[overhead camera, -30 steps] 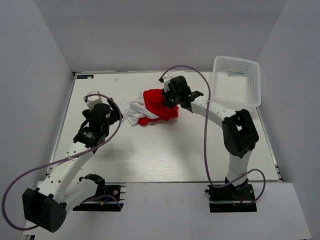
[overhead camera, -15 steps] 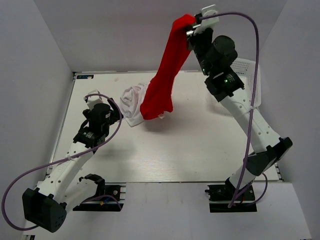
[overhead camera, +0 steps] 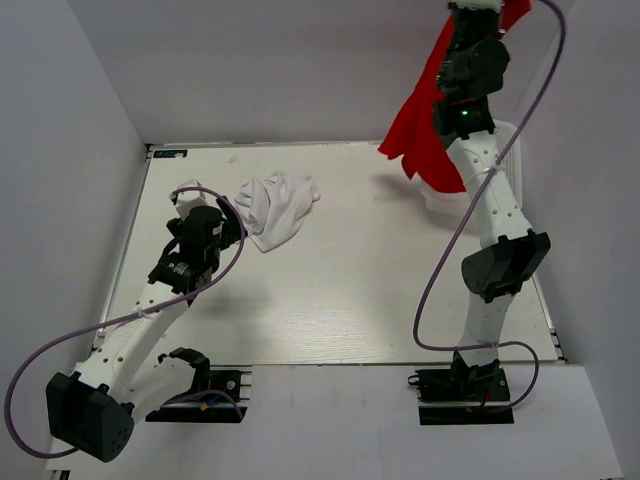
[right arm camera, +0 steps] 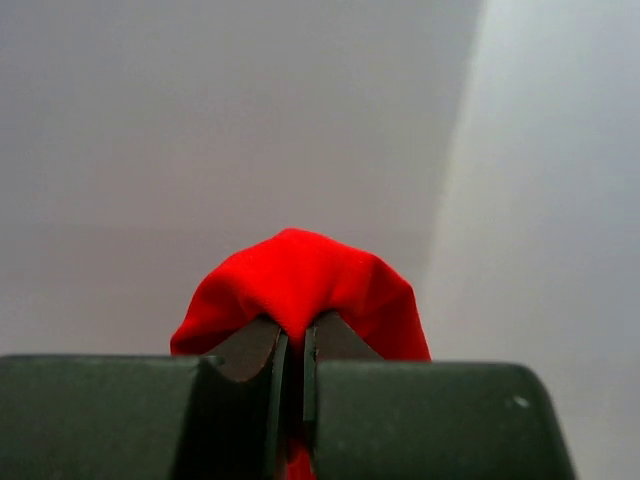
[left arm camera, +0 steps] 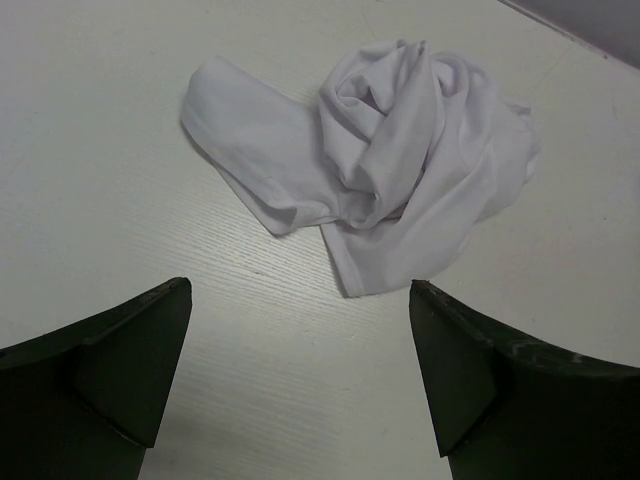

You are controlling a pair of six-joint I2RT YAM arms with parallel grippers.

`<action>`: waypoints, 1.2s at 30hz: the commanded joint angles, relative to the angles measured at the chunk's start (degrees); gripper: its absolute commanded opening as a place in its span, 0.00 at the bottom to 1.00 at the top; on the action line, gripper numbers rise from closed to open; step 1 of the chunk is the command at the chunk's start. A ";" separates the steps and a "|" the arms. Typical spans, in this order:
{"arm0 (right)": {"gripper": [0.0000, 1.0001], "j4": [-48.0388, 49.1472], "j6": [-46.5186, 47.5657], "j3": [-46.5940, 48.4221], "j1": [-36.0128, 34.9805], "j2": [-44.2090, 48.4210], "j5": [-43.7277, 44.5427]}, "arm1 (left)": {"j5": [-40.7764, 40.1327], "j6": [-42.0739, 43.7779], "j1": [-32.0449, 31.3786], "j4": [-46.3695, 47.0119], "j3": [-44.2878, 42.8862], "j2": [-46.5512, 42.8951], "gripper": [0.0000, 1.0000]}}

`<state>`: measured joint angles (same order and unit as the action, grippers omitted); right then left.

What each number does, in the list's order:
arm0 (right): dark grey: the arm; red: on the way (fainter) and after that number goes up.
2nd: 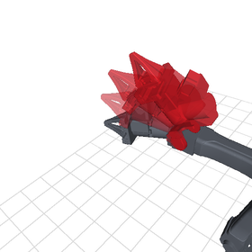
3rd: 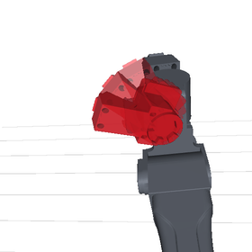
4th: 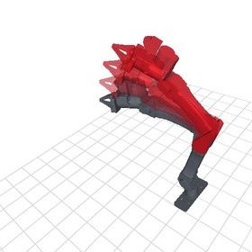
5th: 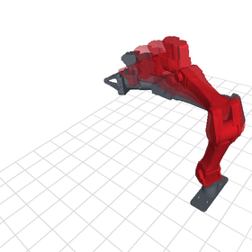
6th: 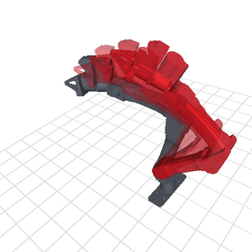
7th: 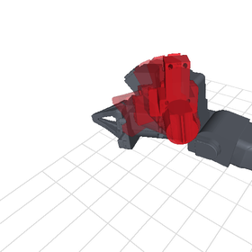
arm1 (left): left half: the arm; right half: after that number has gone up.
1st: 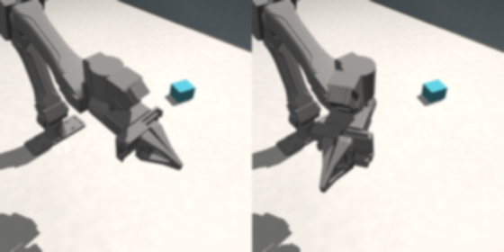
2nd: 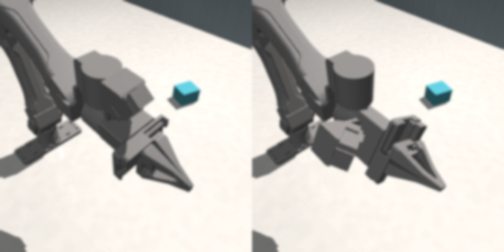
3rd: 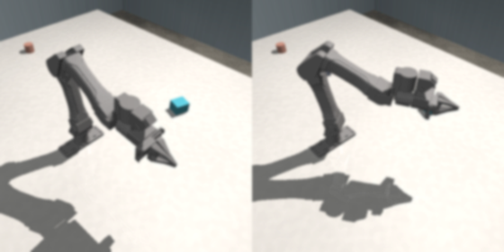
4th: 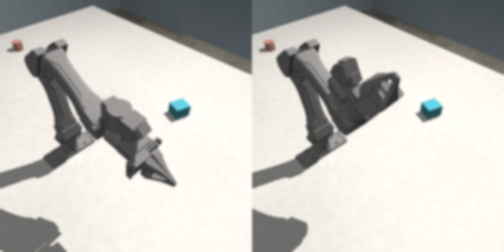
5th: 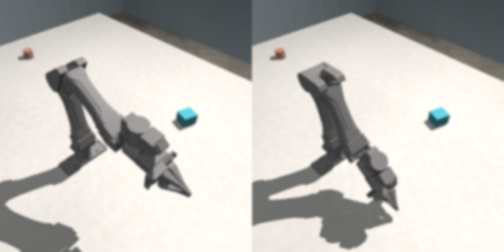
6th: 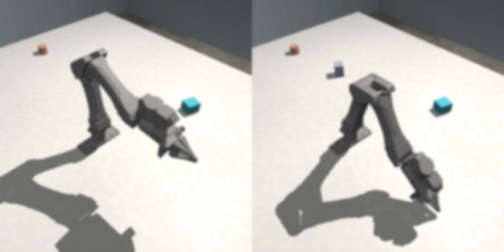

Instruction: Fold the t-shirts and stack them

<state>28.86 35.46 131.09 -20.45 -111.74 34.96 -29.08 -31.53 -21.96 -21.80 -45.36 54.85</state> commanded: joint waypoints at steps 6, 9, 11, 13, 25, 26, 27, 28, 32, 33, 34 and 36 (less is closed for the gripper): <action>0.00 3.04 -1.89 -3.89 11.12 4.69 0.11 | 0.52 -0.38 0.16 -0.34 -2.18 3.06 1.00; 0.00 1.82 -3.73 -11.78 13.40 5.75 0.28 | 0.52 -1.07 0.16 -1.05 -2.89 3.77 1.00; 0.00 -3.16 -10.04 -15.32 14.20 7.59 -2.16 | 0.52 -2.30 0.16 -1.05 -3.94 4.91 1.00; 0.00 -5.12 -19.18 -23.31 15.26 8.29 -4.10 | 2.00 -3.01 0.16 -1.05 -6.39 5.96 1.00; 0.90 -40.81 -50.14 -25.62 18.17 2.49 -13.75 | 1.13 -11.54 4.90 -20.82 -22.93 23.71 1.00; 0.90 -41.16 -49.79 -25.71 17.81 3.02 -18.13 | 1.13 -11.54 5.69 -20.82 -23.80 24.33 1.00; 0.90 -41.51 -48.66 -25.62 16.85 3.72 -22.26 | 1.83 -11.54 7.44 -20.82 -23.81 24.86 1.00; 0.90 -41.95 -48.21 -25.97 16.41 4.25 -22.74 | 1.83 -11.54 8.32 -20.82 -23.81 24.87 1.00; 0.90 -39.16 -39.54 -30.09 7.74 7.41 -21.41 | 5.52 -10.92 13.59 -18.20 -22.15 27.41 1.00; 0.90 -38.45 -38.38 -31.23 6.31 7.77 -22.38 | 6.92 -10.92 15.61 -17.14 -21.61 28.29 1.00; 0.90 -36.79 -37.32 -34.03 5.08 8.55 -23.09 | 9.46 -10.31 16.67 -16.18 -20.56 28.29 1.00; 0.90 -36.50 -35.73 -34.32 -0.02 7.78 -25.46 | 12.36 -10.31 19.04 -13.10 -19.86 30.91 1.00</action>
<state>-9.98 -4.60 97.97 -15.38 -106.34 14.48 -22.41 -41.95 -5.50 -38.63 -66.37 84.12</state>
